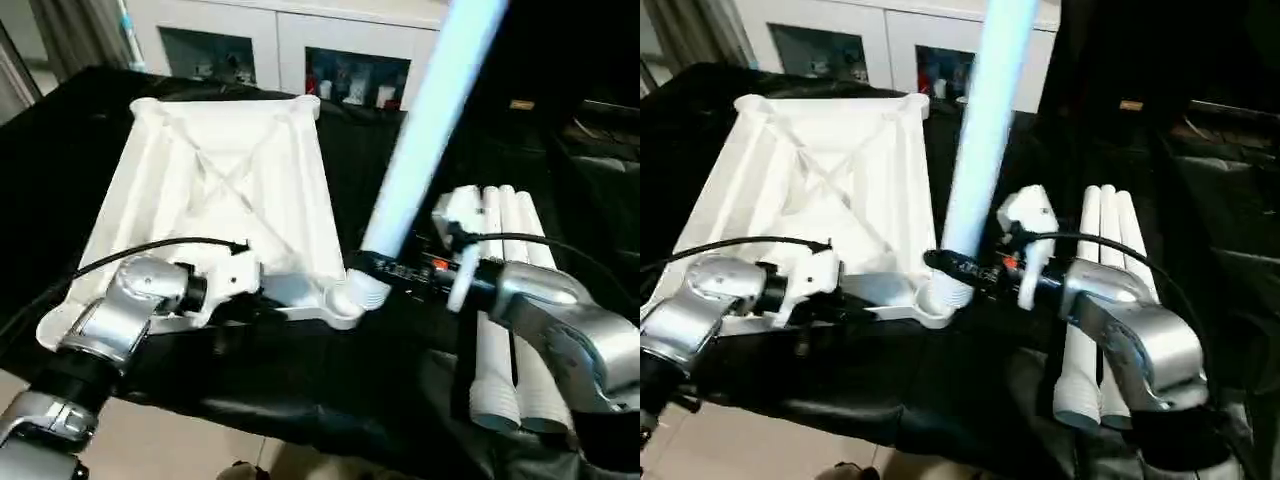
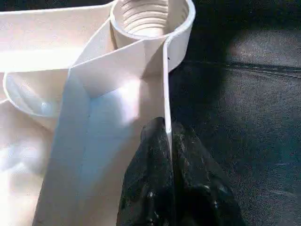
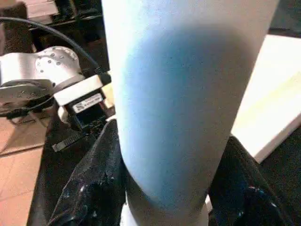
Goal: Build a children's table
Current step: Move to table
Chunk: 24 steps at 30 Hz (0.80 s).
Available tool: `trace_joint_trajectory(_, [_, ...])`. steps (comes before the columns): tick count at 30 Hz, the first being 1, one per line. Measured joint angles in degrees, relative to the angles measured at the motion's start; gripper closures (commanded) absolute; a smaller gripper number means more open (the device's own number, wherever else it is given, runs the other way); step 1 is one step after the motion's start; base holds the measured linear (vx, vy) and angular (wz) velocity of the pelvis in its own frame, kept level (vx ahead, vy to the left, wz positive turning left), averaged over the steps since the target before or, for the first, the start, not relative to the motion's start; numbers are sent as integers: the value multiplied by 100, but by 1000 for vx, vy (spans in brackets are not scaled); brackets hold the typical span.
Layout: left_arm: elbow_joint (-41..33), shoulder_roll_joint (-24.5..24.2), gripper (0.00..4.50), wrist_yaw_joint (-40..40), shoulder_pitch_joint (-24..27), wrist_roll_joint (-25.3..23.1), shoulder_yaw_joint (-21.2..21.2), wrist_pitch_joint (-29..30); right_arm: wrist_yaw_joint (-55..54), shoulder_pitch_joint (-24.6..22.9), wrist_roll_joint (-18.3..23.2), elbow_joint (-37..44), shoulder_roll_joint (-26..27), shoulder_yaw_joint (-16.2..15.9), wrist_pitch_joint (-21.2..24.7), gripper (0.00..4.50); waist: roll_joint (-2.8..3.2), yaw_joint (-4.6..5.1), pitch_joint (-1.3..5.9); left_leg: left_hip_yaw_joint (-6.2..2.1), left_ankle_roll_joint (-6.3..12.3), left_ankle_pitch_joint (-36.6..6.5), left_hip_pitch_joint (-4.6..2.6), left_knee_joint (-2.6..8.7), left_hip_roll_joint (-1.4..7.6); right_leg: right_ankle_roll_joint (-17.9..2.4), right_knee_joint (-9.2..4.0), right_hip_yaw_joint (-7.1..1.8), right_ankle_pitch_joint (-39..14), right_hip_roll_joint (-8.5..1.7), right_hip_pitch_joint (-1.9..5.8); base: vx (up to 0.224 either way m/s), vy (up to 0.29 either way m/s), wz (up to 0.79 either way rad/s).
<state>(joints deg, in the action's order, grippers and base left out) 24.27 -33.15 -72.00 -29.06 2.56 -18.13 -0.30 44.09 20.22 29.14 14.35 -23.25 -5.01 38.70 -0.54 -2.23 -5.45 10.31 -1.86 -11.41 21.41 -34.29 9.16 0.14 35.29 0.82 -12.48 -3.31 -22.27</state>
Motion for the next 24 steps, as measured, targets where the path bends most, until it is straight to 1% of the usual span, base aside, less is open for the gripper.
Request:
trace_joint_trajectory(2, [-45,-15,450,12,3,-4,0,3,23,52,-7,-93,-1,-57,22,263,-19,-11,-11,2,2,2,0,2,2,0,1,0,0,0,-1,0,0,0])
trace_joint_trajectory(6, [-194,-51,450,33,56,-23,32,52,31,213,-192,-492,7,-266,95,263,-55,-7,-33,11,5,4,1,2,1,0,3,-3,0,-2,-5,0,0,0])
trace_joint_trajectory(9, [-343,-108,450,56,153,-23,88,107,20,264,-281,-757,53,-343,95,263,-66,5,-40,16,5,4,7,7,2,0,3,-7,0,-2,-16,0,0,0])
trace_joint_trajectory(11, [-451,-140,450,82,207,-23,108,166,15,319,-288,-881,113,-353,70,263,-70,20,-42,20,6,5,21,9,3,0,7,-9,0,-2,-36,0,0,0])
trace_joint_trajectory(14, [-532,-153,450,112,229,-23,120,183,7,433,-291,-1040,238,-354,27,263,-71,13,-43,22,17,15,59,8,4,0,22,-8,0,-2,-76,0,0,0])
trace_joint_trajectory(21, [-604,-173,450,139,248,-23,133,243,5,495,-250,-1347,505,-343,-61,263,-93,14,-56,28,20,18,63,5,7,-1,32,-9,-1,-3,-84,0,0,0])
trace_joint_trajectory(24, [-632,-174,450,154,257,-23,135,260,13,522,-267,-1457,524,-369,-139,263,-97,15,-59,33,19,18,63,5,8,-1,33,-9,-1,-5,-84,0,0,0])
